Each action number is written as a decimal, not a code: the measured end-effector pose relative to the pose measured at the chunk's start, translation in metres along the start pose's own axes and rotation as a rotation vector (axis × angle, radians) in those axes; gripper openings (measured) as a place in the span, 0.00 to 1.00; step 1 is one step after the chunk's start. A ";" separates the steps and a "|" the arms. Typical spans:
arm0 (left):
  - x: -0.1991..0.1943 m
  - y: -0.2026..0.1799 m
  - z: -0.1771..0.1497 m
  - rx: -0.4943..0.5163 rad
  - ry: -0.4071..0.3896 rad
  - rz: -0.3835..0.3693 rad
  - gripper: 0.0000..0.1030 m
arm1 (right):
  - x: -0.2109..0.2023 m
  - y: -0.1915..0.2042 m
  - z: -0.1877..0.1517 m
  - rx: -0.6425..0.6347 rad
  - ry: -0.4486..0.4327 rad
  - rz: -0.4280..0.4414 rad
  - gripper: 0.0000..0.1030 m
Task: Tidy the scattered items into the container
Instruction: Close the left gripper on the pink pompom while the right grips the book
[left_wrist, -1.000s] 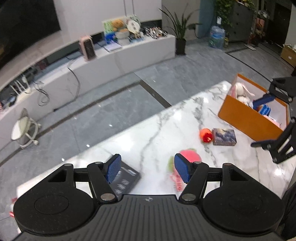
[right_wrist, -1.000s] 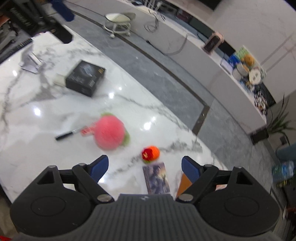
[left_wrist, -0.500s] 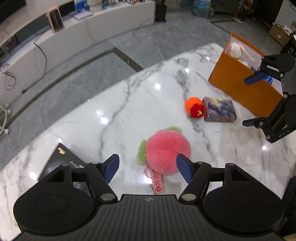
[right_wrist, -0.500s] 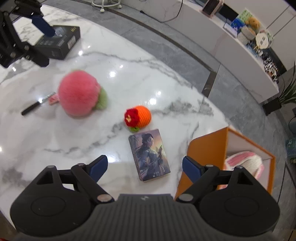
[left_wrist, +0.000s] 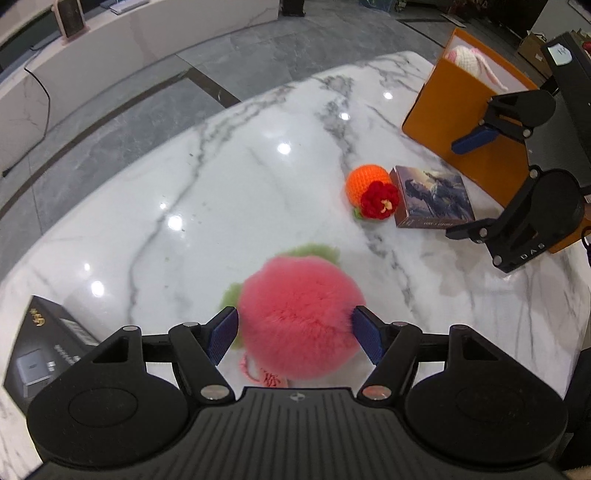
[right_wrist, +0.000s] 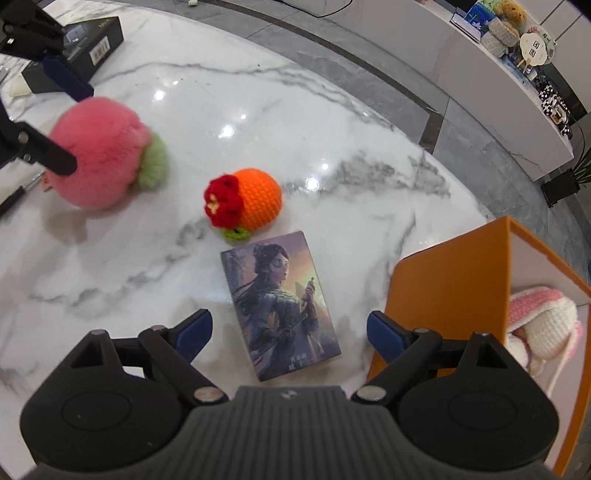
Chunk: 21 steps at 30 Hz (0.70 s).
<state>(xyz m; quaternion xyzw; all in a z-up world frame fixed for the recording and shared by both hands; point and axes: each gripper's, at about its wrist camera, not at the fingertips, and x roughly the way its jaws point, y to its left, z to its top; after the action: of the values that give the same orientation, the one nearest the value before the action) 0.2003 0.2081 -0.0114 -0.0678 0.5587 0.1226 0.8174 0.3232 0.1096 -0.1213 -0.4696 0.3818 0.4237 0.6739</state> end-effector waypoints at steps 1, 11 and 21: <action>0.004 0.000 0.000 -0.001 0.004 -0.003 0.78 | 0.002 0.000 0.000 -0.004 -0.001 0.006 0.89; 0.027 0.007 0.000 -0.024 0.035 -0.032 0.78 | 0.025 -0.005 0.005 -0.008 -0.005 0.056 0.89; 0.035 0.009 -0.004 -0.039 0.039 -0.055 0.76 | 0.029 -0.015 0.007 0.047 0.004 0.174 0.76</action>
<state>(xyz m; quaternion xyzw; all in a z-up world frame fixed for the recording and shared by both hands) 0.2067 0.2203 -0.0449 -0.1015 0.5699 0.1098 0.8080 0.3482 0.1194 -0.1408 -0.4195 0.4321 0.4707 0.6448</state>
